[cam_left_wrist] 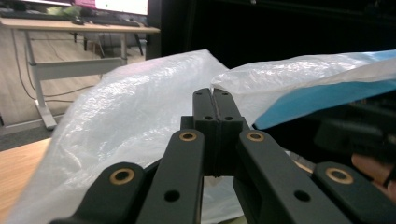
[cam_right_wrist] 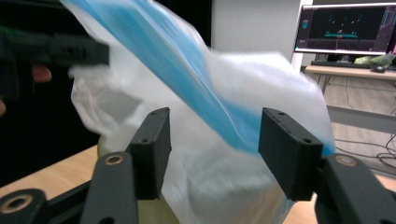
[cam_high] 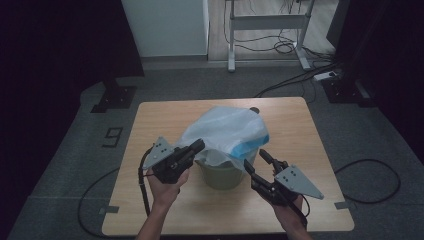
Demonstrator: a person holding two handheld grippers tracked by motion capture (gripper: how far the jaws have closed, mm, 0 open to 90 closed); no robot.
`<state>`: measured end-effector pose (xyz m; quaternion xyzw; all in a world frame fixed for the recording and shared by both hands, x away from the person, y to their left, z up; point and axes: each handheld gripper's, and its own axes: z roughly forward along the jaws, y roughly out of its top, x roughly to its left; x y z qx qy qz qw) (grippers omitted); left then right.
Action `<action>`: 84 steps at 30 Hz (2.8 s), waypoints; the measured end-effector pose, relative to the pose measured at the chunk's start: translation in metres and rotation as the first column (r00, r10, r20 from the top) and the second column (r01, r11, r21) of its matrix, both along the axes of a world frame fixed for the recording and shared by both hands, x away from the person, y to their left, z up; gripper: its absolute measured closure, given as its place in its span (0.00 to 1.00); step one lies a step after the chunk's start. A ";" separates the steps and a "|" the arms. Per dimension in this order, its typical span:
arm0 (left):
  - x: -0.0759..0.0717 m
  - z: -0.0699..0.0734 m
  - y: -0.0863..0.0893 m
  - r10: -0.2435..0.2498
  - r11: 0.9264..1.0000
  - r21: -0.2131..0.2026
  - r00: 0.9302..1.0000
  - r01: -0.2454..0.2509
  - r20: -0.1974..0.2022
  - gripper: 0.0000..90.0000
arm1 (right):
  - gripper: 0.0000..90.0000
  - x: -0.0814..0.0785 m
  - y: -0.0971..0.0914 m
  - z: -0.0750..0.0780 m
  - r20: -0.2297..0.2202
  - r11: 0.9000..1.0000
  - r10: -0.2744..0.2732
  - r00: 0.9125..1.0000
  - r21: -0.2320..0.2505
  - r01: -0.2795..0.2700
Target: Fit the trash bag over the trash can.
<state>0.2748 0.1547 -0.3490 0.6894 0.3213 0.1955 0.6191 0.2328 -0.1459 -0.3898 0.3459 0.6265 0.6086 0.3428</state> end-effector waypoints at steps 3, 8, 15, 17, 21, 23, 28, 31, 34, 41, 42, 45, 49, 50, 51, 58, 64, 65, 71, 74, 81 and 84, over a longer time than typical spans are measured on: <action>-0.007 -0.004 0.012 0.013 0.999 -0.038 1.000 -0.013 0.001 1.00 | 0.46 -0.004 -0.004 -0.008 -0.017 1.000 0.004 1.000 0.002 -0.004; -0.014 -0.011 0.025 0.034 0.997 -0.068 0.999 -0.035 -0.008 1.00 | 0.45 -0.003 -0.012 -0.017 -0.047 1.000 -0.018 0.999 0.014 0.019; -0.014 -0.018 0.038 0.032 0.991 -0.128 0.999 -0.037 -0.039 1.00 | 0.46 0.006 -0.017 -0.028 -0.107 0.998 -0.062 0.992 0.015 0.064; -0.014 -0.017 0.040 0.028 0.989 -0.142 0.999 -0.034 -0.043 1.00 | 0.46 0.009 -0.017 -0.032 -0.124 0.997 -0.066 0.990 0.022 0.069; -0.016 -0.013 0.042 0.022 0.988 -0.155 0.999 -0.027 -0.037 1.00 | 0.46 0.014 -0.016 -0.039 -0.147 0.996 -0.080 0.986 0.036 0.086; -0.017 -0.010 0.042 0.022 0.987 -0.158 0.999 -0.027 -0.032 1.00 | 0.46 0.015 -0.015 -0.041 -0.152 0.994 -0.099 0.984 0.034 0.105; -0.018 -0.003 0.042 0.019 0.986 -0.166 1.000 -0.023 -0.023 1.00 | 0.45 0.022 -0.014 -0.043 -0.162 0.987 -0.150 0.975 0.037 0.158; -0.017 -0.002 0.042 0.021 0.986 -0.167 1.000 -0.024 -0.021 1.00 | 0.46 0.026 -0.013 -0.041 -0.152 0.981 -0.189 0.970 0.023 0.195; -0.016 -0.003 0.043 0.017 0.985 -0.171 1.000 -0.021 -0.025 1.00 | 0.61 0.031 -0.014 -0.038 -0.136 0.976 -0.215 0.967 0.010 0.218; -0.020 -0.011 0.048 -0.004 0.986 -0.166 0.999 -0.002 -0.038 1.00 | 0.89 0.041 -0.018 -0.029 -0.120 0.974 -0.221 0.968 0.023 0.226; -0.021 -0.012 0.048 -0.009 0.987 -0.162 0.999 0.003 -0.038 1.00 | 0.92 0.042 -0.019 -0.026 -0.118 0.975 -0.217 0.969 0.031 0.222; -0.023 -0.016 0.049 -0.023 0.988 -0.153 0.999 0.016 -0.041 1.00 | 0.97 0.045 -0.022 -0.020 -0.105 0.976 -0.212 0.972 0.032 0.216; -0.025 -0.019 0.049 -0.104 0.985 -0.143 0.992 0.094 -0.066 0.96 | 0.99 0.046 -0.026 -0.010 -0.083 0.974 -0.220 0.972 0.042 0.224; -0.027 -0.018 0.049 -0.121 0.984 -0.143 0.991 0.111 -0.065 0.88 | 0.99 0.047 -0.029 -0.008 -0.077 0.973 -0.223 0.972 0.044 0.226; -0.029 -0.016 0.049 -0.129 0.983 -0.136 0.990 0.120 -0.059 0.75 | 0.99 0.047 -0.032 -0.006 -0.073 0.972 -0.228 0.971 0.047 0.232; -0.035 0.008 0.046 -0.099 0.991 -0.091 0.995 0.097 -0.022 0.61 | 0.99 0.049 -0.044 0.000 -0.075 0.968 -0.238 0.968 0.063 0.242; -0.025 0.021 0.032 -0.091 0.995 -0.034 0.996 0.090 -0.018 0.55 | 0.99 0.048 -0.044 0.010 -0.041 0.969 -0.233 0.972 0.072 0.235; -0.023 0.023 0.029 -0.092 0.996 -0.025 0.996 0.091 -0.019 0.55 | 0.99 0.048 -0.044 0.011 -0.038 0.970 -0.230 0.972 0.074 0.232; -0.012 0.027 0.005 -0.116 0.992 0.051 0.992 0.118 -0.049 0.47 | 0.99 0.045 -0.036 0.017 -0.022 0.979 -0.190 0.981 0.074 0.191; -0.006 0.025 -0.010 -0.123 0.987 0.097 0.989 0.130 -0.077 0.41 | 0.99 0.044 -0.031 0.016 -0.022 0.982 -0.176 0.984 0.066 0.177; 0.005 0.017 -0.034 -0.129 0.974 0.169 0.985 0.148 -0.118 0.36 | 0.99 0.046 -0.028 0.014 -0.039 0.984 -0.165 0.986 0.067 0.167; 0.008 0.013 -0.041 -0.127 0.970 0.191 0.983 0.151 -0.131 0.36 | 0.99 0.046 -0.026 0.013 -0.040 0.985 -0.154 0.987 0.067 0.156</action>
